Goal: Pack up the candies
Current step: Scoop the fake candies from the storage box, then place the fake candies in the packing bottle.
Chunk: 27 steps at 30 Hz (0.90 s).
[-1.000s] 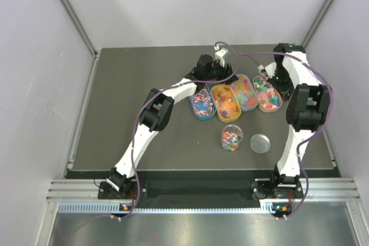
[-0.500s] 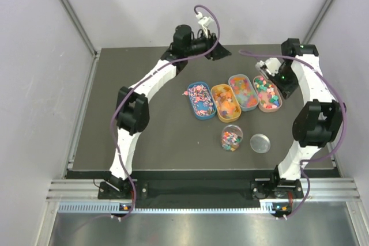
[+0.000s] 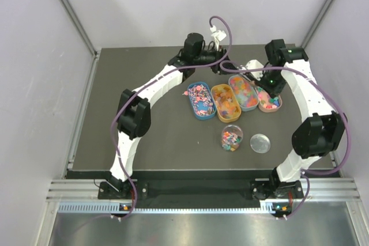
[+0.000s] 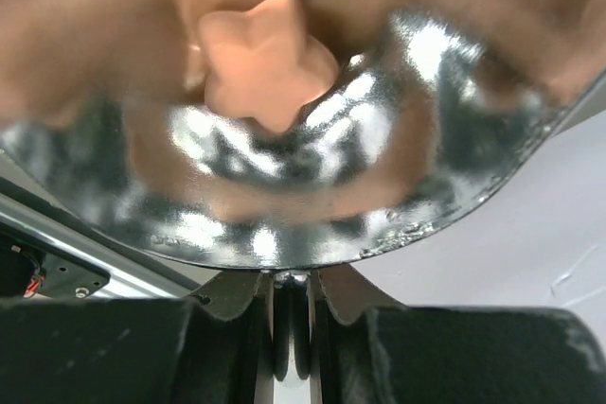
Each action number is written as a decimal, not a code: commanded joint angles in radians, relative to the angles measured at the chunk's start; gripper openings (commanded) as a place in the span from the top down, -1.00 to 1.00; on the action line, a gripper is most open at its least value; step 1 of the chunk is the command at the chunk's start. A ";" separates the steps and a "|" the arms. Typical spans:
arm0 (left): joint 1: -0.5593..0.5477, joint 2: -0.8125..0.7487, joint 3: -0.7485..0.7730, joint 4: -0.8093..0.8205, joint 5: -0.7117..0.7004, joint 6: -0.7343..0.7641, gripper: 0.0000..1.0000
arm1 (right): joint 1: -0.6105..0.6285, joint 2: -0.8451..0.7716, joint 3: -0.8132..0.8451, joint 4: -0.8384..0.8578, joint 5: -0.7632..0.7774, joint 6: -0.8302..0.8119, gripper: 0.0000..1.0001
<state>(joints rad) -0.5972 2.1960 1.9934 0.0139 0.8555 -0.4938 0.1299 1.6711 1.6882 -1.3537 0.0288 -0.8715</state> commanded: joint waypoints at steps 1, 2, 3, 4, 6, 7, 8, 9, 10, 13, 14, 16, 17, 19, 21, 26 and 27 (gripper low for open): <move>-0.009 -0.042 0.008 -0.008 -0.006 0.043 0.02 | 0.019 -0.037 0.039 -0.116 -0.007 -0.024 1.00; -0.013 -0.044 0.005 -0.009 -0.009 0.047 0.02 | 0.030 -0.040 0.038 -0.119 -0.004 -0.026 1.00; -0.018 -0.044 0.002 -0.009 -0.016 0.052 0.02 | 0.034 -0.045 0.039 -0.120 -0.003 -0.027 1.00; -0.021 -0.044 0.002 -0.041 -0.022 0.070 0.02 | 0.040 -0.057 0.041 -0.119 -0.003 -0.027 1.00; -0.030 -0.047 -0.004 -0.075 -0.042 0.095 0.02 | 0.053 -0.070 0.051 -0.122 -0.006 -0.027 1.00; -0.030 -0.047 -0.007 -0.078 -0.052 0.103 0.02 | 0.056 -0.086 0.051 -0.122 -0.004 -0.027 1.00; -0.033 -0.048 -0.011 -0.080 -0.055 0.103 0.02 | 0.066 -0.099 0.045 -0.122 -0.003 -0.034 1.00; -0.033 -0.045 -0.021 -0.081 -0.056 0.106 0.02 | 0.073 -0.114 0.041 -0.124 -0.001 -0.043 1.00; -0.032 -0.044 -0.024 -0.083 -0.059 0.112 0.02 | 0.077 -0.140 0.036 -0.122 0.003 -0.044 1.00; -0.038 -0.039 -0.031 -0.088 -0.062 0.119 0.02 | 0.091 -0.186 0.033 -0.122 0.002 -0.046 1.00; -0.036 -0.039 -0.031 -0.089 -0.064 0.124 0.02 | 0.094 -0.197 0.031 -0.124 0.002 -0.046 1.00; -0.041 -0.038 -0.031 -0.094 -0.070 0.132 0.02 | 0.096 -0.224 0.019 -0.122 0.008 -0.053 1.00; -0.042 -0.036 -0.031 -0.095 -0.073 0.135 0.02 | 0.097 -0.235 0.016 -0.119 0.006 -0.057 1.00; -0.046 -0.036 -0.031 -0.098 -0.075 0.141 0.02 | 0.097 -0.264 0.007 -0.111 0.002 -0.066 1.00; -0.049 -0.036 -0.030 -0.097 -0.078 0.143 0.02 | 0.096 -0.295 0.002 -0.099 -0.001 -0.067 1.00; -0.055 -0.039 -0.036 -0.103 -0.081 0.150 0.02 | 0.096 -0.339 0.005 -0.058 -0.061 -0.064 1.00; -0.055 -0.041 -0.036 -0.103 -0.082 0.150 0.02 | 0.097 -0.359 0.004 -0.045 -0.084 -0.064 1.00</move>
<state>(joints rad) -0.6510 2.1960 1.9671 -0.0872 0.7910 -0.3737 0.2203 1.3788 1.6810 -1.3659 0.0273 -0.9245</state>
